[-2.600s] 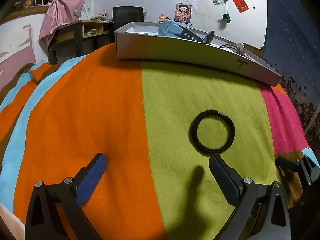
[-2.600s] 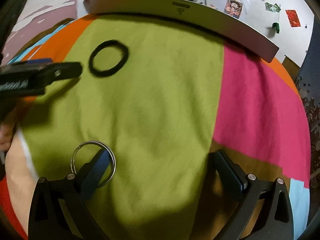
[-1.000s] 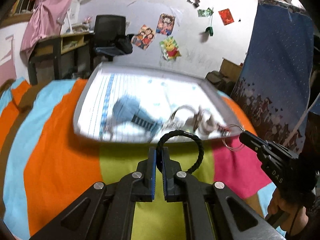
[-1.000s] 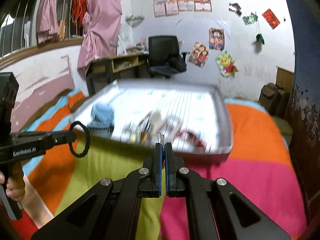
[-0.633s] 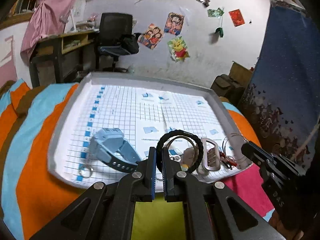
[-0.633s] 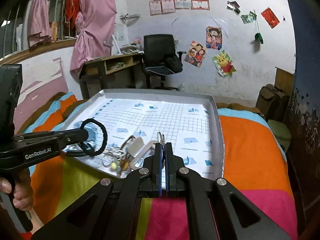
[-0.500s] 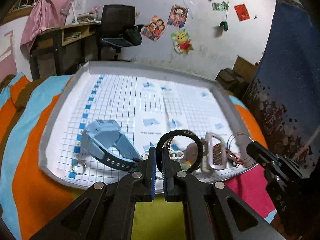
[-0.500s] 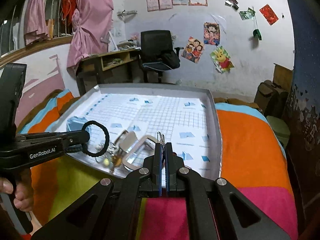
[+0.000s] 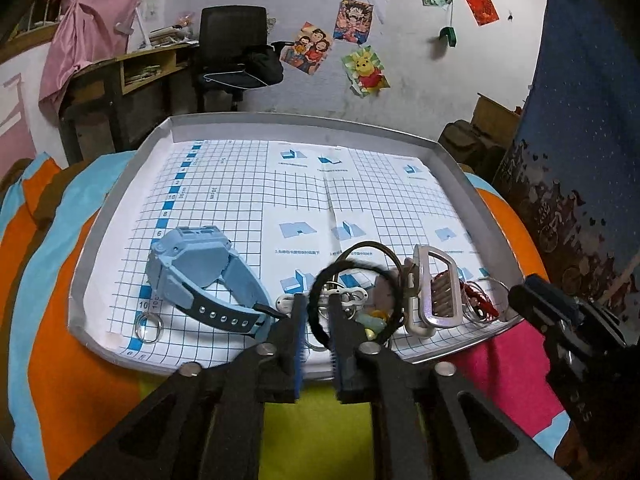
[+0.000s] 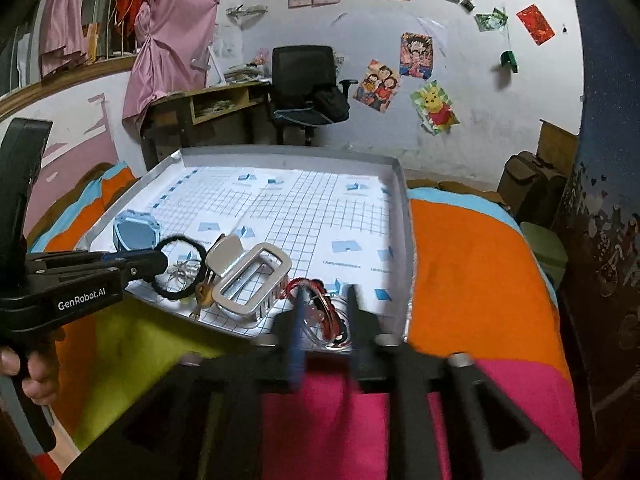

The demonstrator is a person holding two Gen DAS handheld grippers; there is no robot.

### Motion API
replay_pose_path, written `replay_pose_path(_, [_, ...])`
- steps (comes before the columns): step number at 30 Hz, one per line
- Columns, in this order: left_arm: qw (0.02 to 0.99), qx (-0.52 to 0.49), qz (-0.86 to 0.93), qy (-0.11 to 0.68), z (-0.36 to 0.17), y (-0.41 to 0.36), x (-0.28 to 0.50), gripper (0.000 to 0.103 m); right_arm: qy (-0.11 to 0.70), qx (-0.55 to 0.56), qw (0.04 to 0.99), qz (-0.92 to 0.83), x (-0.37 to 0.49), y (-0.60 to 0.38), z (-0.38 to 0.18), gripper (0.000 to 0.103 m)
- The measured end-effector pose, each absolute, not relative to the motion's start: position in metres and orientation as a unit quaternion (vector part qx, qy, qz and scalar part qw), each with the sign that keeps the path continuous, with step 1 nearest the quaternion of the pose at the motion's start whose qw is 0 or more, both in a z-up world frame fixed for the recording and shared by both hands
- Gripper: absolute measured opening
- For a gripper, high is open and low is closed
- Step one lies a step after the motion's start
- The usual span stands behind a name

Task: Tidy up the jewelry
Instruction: 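Open the right tool over the tray while the left tool releases the hair tie there, then withdraw both tools from the tray back over the bed cover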

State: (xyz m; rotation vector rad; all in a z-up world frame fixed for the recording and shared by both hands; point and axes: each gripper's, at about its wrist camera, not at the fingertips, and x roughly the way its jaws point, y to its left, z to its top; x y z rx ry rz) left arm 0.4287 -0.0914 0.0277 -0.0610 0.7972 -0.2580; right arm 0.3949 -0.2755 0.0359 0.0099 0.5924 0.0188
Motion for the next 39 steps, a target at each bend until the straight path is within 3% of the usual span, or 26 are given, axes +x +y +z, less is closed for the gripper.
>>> replay_pose_path(5, [0.917,-0.042,-0.121,0.377,0.035,-0.087,0.42,0.04,0.277,0.003,0.961,0.001,0.384,-0.279,0.049,0.037])
replay_pose_path(7, [0.922,-0.049,-0.118,0.365,0.042,-0.085,0.414,0.056,0.271,0.002,0.962,-0.001,0.378,-0.281,0.056,0.037])
replay_pose_path(11, [0.932,-0.058,-0.121,0.337,0.058,-0.083,0.4,0.065,0.253,0.005,0.968,-0.007,0.361,-0.287,0.074,0.047])
replay_pose_path(16, [0.946,-0.068,-0.122,0.293,0.082,-0.076,0.368,0.088,0.224,0.016,0.974,-0.009,0.334,-0.292,0.098,0.055])
replay_pose_path(19, [0.956,-0.072,-0.121,0.258,0.096,-0.068,0.342,0.095,0.198,0.019,0.98,-0.007,0.312,-0.291,0.113,0.063])
replay_pose_path(27, [0.973,-0.075,-0.115,0.184,0.129,-0.044,0.271,0.103,0.135,0.025,0.991,0.001,0.24,-0.28,0.148,0.092])
replay_pose_path(30, [0.978,-0.072,-0.114,0.159,0.137,-0.037,0.24,0.103,0.12,0.025,0.992,0.008,0.21,-0.273,0.155,0.097])
replay_pose_path(39, [0.985,-0.057,-0.111,0.12,0.138,-0.019,0.154,0.103,0.079,0.018,0.996,0.021,0.114,-0.255,0.157,0.101])
